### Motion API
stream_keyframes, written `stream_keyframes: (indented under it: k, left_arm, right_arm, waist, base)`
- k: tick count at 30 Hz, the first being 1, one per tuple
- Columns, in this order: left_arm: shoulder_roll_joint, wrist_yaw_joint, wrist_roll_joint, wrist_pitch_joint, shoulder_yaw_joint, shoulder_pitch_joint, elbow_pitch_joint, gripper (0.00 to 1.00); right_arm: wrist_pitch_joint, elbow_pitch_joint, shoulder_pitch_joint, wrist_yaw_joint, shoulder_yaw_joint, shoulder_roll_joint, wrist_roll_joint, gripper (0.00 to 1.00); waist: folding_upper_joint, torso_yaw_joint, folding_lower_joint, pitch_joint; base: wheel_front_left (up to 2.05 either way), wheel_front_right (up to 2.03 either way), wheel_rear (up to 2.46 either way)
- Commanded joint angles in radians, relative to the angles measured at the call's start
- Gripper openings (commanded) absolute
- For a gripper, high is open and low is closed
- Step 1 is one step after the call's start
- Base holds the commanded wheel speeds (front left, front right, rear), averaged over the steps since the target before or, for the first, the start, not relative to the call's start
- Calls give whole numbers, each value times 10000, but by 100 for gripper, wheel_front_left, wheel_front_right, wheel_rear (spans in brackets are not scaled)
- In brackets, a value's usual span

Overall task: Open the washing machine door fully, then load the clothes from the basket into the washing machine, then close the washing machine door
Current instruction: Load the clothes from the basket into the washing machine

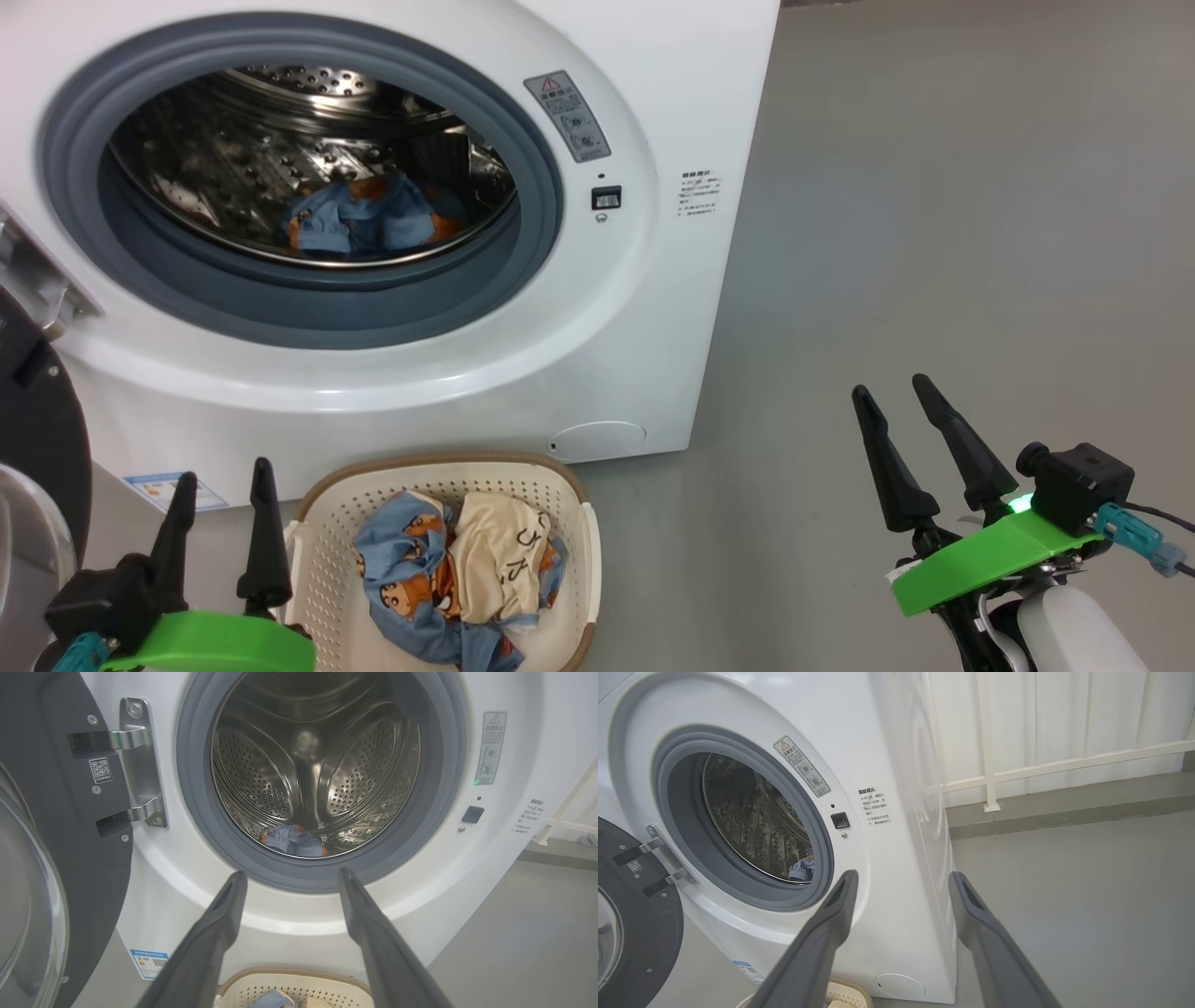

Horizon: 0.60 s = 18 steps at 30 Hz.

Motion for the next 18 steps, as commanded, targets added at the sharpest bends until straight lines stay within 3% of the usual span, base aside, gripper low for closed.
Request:
stream_keyframes:
  k: [1, 18]
  left_arm:
    - [198, 34, 26, 4, 312, -266, -249, 100]
    - [425, -272, -21, -32, 238, -1011, 322, 100]
  right_arm:
    - [-48, -274, -231, 16, 155, -3, -45, 100]
    - [-48, -464, -612, 16, 71, 322, -214, 100]
  waist:
    - [0, -35, 0, 84]
    - [0, -322, 0, 1432]
  base:
    - [0, 0, 0]
    - [0, 0, 0]
